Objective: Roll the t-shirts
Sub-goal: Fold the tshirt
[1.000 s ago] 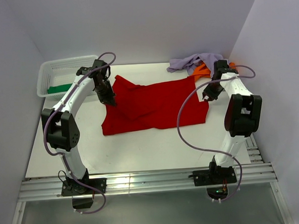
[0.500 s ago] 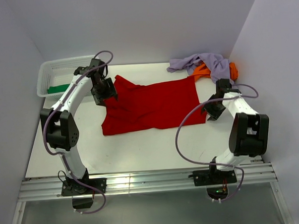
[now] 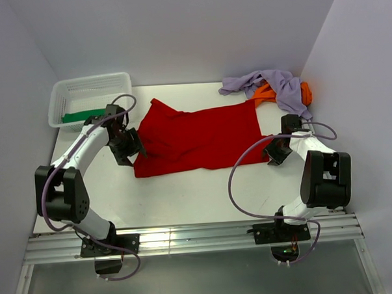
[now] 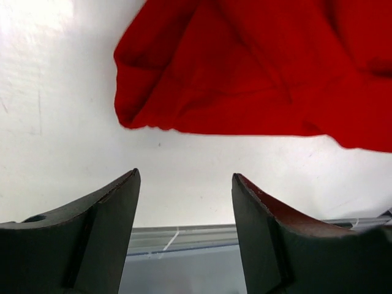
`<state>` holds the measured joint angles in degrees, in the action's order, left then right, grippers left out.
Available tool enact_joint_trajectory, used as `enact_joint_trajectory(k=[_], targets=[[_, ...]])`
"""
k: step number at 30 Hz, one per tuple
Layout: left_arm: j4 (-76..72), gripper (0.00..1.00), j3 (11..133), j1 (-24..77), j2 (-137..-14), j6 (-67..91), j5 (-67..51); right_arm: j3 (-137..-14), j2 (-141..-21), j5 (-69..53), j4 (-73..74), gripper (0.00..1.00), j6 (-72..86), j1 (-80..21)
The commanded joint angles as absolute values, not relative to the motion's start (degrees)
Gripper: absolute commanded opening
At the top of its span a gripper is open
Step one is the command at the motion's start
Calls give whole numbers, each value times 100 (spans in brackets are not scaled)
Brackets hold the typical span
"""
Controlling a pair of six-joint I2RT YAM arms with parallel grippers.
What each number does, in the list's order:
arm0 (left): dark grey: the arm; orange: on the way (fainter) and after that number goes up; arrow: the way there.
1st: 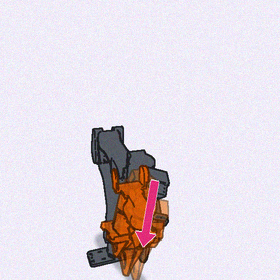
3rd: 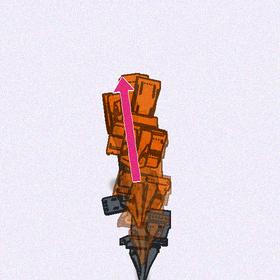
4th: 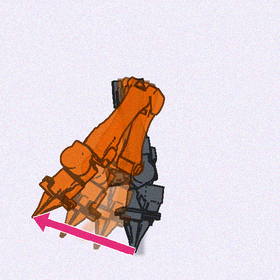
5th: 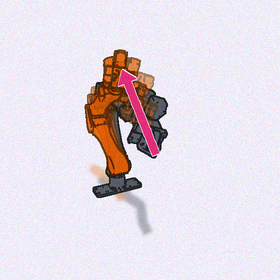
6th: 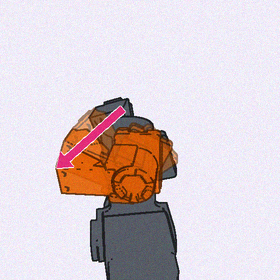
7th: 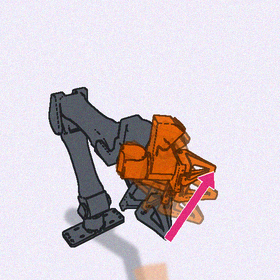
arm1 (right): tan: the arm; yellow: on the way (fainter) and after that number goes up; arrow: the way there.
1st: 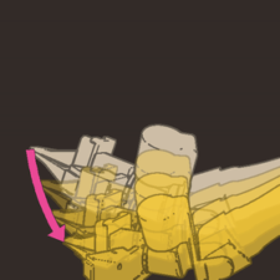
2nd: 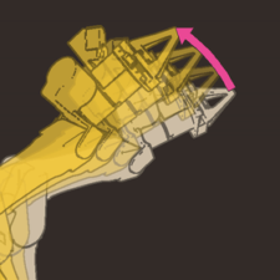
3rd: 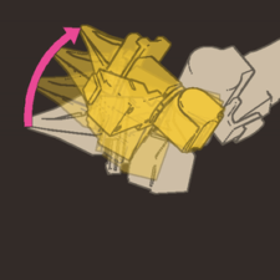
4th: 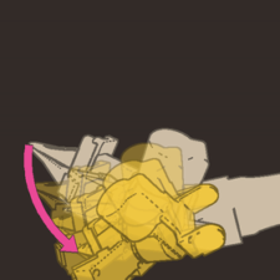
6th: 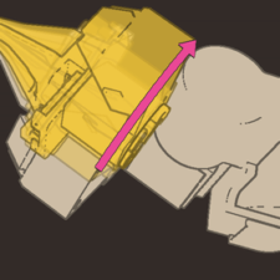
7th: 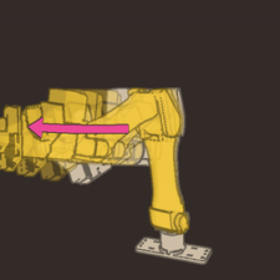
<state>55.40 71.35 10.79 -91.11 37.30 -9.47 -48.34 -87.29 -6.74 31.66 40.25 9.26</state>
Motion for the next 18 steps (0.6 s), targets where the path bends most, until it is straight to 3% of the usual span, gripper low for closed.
enact_joint_trajectory(k=[1,13,15,18], targets=[[5054,66,6619,1055,-8640,3955,-1371,-4869,-8701,-466,2743,48,4184,958],[4413,61,5608,1055,-8429,4359,-1477,-4579,-8947,-237,2540,47,4263,932],[4333,60,5450,1055,-8429,4394,-1459,-4535,-8982,-202,2505,42,4289,932],[4210,58,5239,1055,-8403,4473,-1363,-4614,-9131,-158,2549,25,4289,932]])
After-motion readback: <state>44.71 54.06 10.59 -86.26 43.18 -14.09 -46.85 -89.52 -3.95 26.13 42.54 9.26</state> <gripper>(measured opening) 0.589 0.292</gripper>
